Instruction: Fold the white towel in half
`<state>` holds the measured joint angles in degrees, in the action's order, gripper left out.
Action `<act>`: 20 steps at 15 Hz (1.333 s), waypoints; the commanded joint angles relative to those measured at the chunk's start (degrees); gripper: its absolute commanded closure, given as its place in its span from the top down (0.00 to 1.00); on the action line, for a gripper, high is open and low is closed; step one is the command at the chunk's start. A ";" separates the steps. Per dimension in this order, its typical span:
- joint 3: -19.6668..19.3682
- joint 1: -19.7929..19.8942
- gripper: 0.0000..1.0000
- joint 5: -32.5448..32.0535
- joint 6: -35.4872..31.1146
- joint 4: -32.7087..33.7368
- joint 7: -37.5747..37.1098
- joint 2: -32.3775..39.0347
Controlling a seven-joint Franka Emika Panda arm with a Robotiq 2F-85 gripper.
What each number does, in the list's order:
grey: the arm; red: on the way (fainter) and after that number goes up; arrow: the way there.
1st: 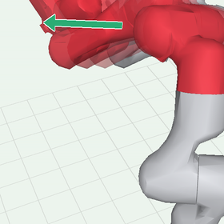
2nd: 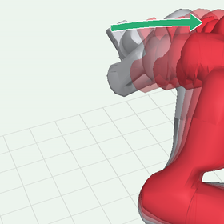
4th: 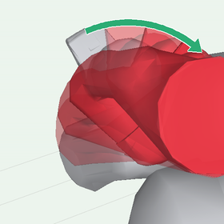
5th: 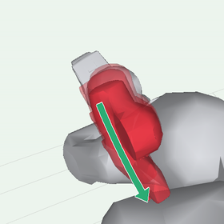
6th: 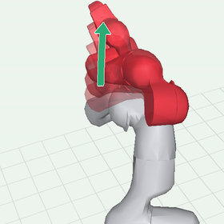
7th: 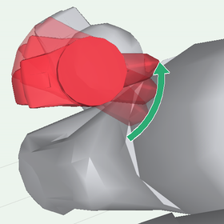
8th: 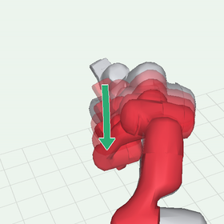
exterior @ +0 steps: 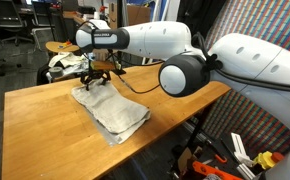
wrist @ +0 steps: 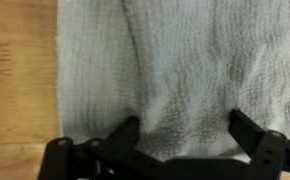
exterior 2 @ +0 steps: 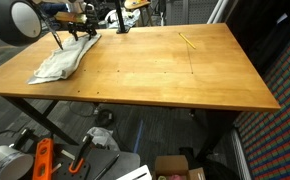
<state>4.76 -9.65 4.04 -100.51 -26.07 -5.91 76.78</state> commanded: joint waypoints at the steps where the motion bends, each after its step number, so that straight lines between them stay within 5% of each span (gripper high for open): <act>1: -1.48 -0.11 1.00 -1.93 -1.27 1.06 2.58 0.66; 20: -3.02 -0.96 1.00 -5.23 -2.42 0.99 7.90 -7.04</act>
<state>2.38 -10.07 -0.29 -102.95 -25.08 1.26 72.28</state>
